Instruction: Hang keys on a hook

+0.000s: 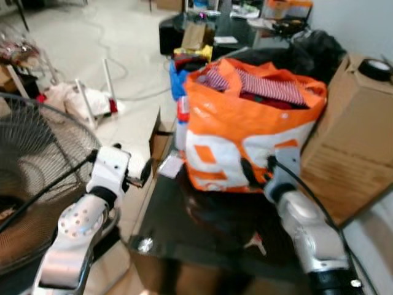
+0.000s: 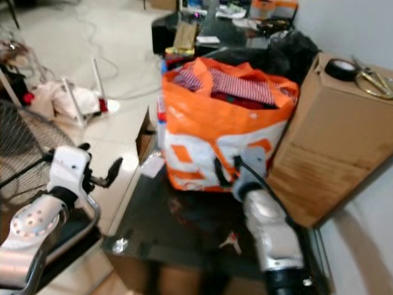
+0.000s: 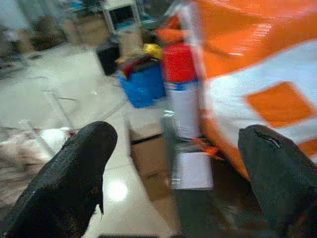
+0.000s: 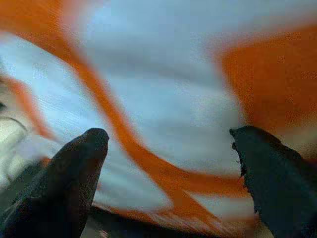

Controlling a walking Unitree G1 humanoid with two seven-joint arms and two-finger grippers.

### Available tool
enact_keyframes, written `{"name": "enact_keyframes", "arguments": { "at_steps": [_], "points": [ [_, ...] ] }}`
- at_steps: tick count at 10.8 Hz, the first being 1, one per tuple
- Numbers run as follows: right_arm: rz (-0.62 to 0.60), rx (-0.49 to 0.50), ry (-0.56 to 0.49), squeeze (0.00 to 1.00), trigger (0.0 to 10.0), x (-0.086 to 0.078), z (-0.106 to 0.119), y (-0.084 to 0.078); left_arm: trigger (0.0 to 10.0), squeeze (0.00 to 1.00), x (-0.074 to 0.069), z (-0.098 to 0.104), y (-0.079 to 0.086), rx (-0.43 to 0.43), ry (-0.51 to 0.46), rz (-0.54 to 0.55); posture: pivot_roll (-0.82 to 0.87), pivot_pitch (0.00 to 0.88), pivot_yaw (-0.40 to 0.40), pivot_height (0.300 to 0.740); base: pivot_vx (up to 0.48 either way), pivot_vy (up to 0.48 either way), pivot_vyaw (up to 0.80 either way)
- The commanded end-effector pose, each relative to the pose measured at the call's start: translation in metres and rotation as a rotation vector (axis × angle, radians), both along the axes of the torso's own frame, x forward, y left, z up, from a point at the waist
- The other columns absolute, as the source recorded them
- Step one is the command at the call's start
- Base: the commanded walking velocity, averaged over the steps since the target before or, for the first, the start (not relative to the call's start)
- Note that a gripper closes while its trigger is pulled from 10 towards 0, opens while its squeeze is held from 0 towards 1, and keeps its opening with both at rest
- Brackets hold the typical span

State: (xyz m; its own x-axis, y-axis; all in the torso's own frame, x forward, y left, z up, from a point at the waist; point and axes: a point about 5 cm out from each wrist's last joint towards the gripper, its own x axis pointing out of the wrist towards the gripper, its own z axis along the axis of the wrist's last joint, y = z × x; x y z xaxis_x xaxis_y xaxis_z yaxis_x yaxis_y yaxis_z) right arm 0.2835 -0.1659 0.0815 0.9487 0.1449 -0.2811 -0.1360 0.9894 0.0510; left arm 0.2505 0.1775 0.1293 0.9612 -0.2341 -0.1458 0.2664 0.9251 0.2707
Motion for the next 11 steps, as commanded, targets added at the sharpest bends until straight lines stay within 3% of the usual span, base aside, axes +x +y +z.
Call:
{"name": "enact_keyframes", "arguments": {
  "at_steps": [1,3,4,5,7,9,11],
  "points": [
    [-0.017,-0.021,0.025,1.0,10.0,0.001,-0.003,-0.007,10.0,0.0,-0.001,0.001,-0.001,0.015,0.005,-0.026,0.09,0.0,-0.052,0.74,0.0,0.0,0.0],
    [-0.014,-0.1,0.138,0.98,10.0,0.003,-0.017,-0.018,10.0,0.0,-0.003,-0.005,-0.006,-0.002,0.081,-0.152,0.08,0.0,-0.051,0.74,0.0,0.0,0.0],
    [-0.011,-0.132,0.203,0.23,10.0,0.001,-0.025,-0.022,10.0,0.0,-0.004,-0.009,-0.009,-0.003,0.115,-0.207,0.07,0.0,-0.052,0.74,0.0,0.0,0.0],
    [0.012,-0.151,0.291,0.0,10.0,-0.002,-0.036,-0.025,10.0,0.0,-0.006,-0.014,-0.014,-0.006,0.169,-0.273,0.07,0.0,-0.061,0.74,0.0,0.0,0.0],
    [0.062,-0.132,0.491,0.0,10.0,-0.013,-0.061,-0.023,10.0,0.0,-0.02,-0.031,-0.019,0.016,0.305,-0.406,0.02,0.0,-0.057,0.74,0.0,0.0,0.0],
    [0.049,-0.095,0.53,0.0,10.0,-0.013,-0.07,-0.022,10.0,0.0,-0.019,-0.032,-0.021,0.0,0.317,-0.419,0.0,0.0,-0.055,0.74,0.0,0.0,0.0],
    [0.018,0.054,0.572,0.0,10.0,-0.009,-0.076,-0.016,10.0,0.0,-0.023,-0.034,-0.027,0.012,0.35,-0.484,0.04,0.0,-0.078,0.74,0.0,0.0,0.0]
  ]
}}
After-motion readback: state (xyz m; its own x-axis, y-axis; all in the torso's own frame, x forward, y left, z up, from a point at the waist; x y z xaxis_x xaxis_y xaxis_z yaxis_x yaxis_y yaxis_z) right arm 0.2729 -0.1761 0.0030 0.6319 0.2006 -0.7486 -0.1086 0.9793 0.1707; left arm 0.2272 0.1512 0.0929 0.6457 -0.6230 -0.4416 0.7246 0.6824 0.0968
